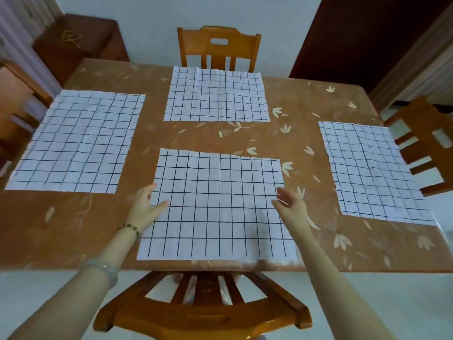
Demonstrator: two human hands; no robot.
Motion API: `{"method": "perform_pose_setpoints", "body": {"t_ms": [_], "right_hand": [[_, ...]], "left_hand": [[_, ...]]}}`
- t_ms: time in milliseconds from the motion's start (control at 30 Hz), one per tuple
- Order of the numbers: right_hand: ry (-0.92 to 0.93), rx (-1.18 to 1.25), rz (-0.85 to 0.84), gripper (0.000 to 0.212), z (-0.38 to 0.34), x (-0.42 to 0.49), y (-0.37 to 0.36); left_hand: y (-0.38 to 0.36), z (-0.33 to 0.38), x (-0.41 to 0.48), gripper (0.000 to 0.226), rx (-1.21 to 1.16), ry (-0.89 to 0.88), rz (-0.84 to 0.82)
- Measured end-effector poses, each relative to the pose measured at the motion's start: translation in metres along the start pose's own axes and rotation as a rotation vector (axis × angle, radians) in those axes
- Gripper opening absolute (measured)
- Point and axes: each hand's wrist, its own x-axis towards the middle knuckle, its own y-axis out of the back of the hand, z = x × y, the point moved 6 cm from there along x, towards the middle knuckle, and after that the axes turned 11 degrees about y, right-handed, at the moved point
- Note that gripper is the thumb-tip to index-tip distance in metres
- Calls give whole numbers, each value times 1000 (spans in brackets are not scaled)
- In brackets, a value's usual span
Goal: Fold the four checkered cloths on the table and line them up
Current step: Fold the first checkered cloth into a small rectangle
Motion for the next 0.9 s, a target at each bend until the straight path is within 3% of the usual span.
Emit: {"method": "perform_pose_setpoints", "body": {"t_ms": [100,433,567,633,800,900], "right_hand": [[-73,-191,-5,34,31,18,4],[-245,-387,2,43,96,53,14],[-295,-504,-44,22,121,59,9],[-297,-522,-47,36,113,56,5],[-280,-497,-18,45,104,53,2],[-283,-467,-39,41,108,50,-3]], "left_hand": [[-2,-24,30,63,203,102,39],[-16,-38,72,64,222,279,180],[-16,-47,76,63,308,434,304],[-18,-48,74,62,314,486,349],[-19,-55,82,64,315,569,319],[-19,-56,86,48,326,585,270]]}}
